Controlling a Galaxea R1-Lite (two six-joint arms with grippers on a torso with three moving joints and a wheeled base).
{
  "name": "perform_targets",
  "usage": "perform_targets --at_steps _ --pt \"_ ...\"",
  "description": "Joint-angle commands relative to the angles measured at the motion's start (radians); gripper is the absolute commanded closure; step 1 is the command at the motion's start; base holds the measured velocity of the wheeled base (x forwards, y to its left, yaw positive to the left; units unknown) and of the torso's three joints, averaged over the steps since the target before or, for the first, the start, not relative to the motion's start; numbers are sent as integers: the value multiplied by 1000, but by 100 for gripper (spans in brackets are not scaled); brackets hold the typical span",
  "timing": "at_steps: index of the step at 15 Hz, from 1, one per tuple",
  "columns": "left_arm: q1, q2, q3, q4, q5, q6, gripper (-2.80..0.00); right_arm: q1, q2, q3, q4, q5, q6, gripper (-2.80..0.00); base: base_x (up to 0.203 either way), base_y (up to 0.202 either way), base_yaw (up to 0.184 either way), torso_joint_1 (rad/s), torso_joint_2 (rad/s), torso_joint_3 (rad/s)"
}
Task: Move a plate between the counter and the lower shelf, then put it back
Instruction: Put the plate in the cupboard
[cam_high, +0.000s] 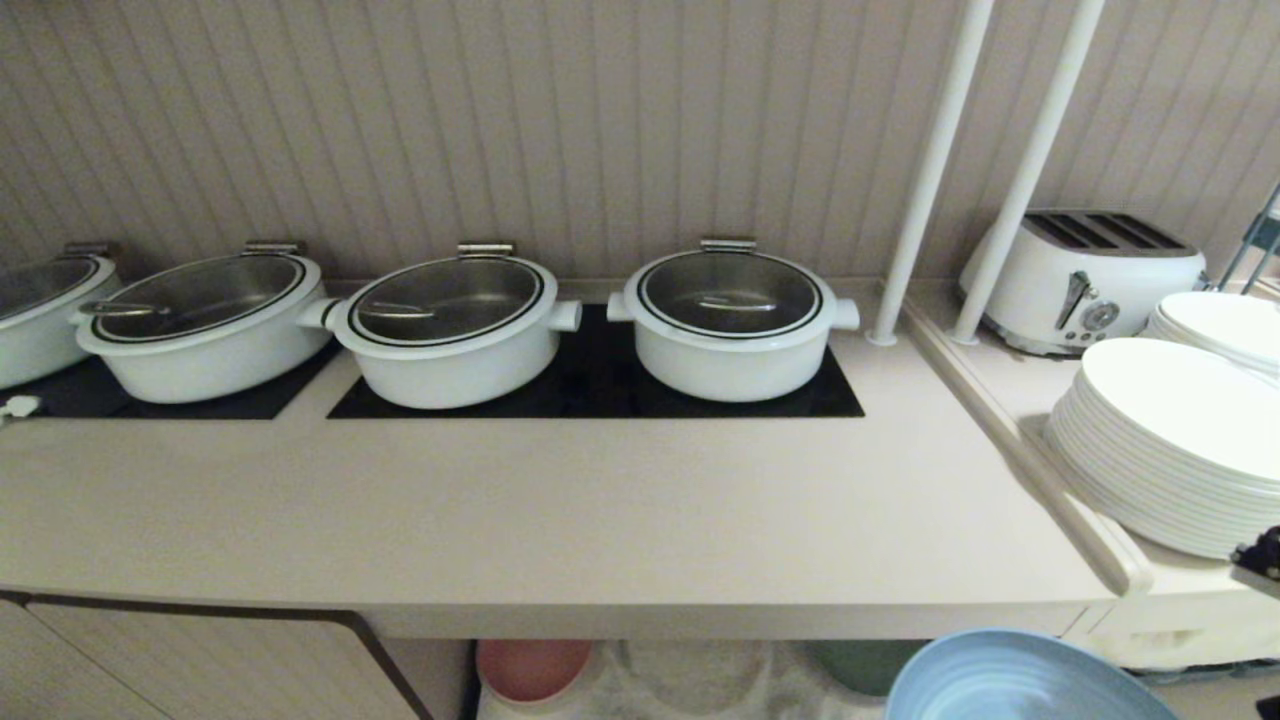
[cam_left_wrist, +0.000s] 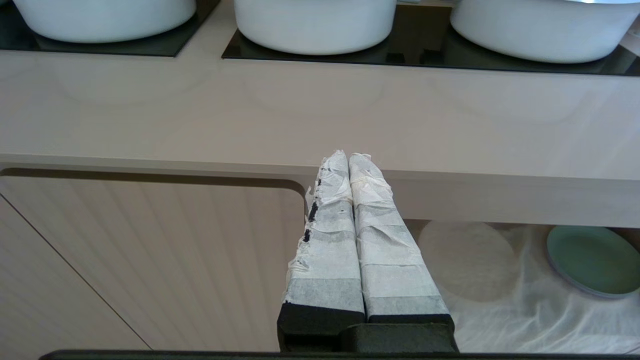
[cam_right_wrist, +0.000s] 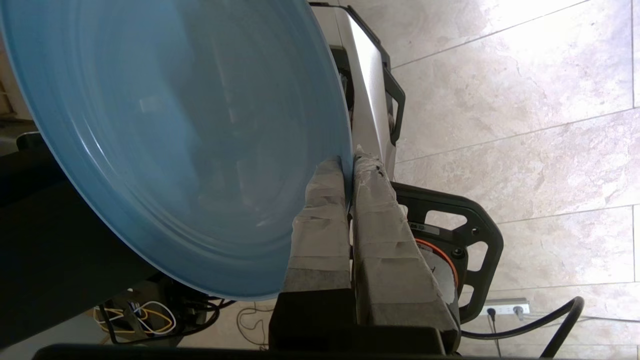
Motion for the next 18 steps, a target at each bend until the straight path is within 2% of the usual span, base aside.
perform_targets --at_steps 1,18 --pt "0 0 0 0 1 -1 0 0 6 9 5 2 -2 0 0 0 0 0 0 0" --pt "0 0 0 0 1 -1 0 0 37 6 -31 20 -2 0 0 0 0 0 0 0"
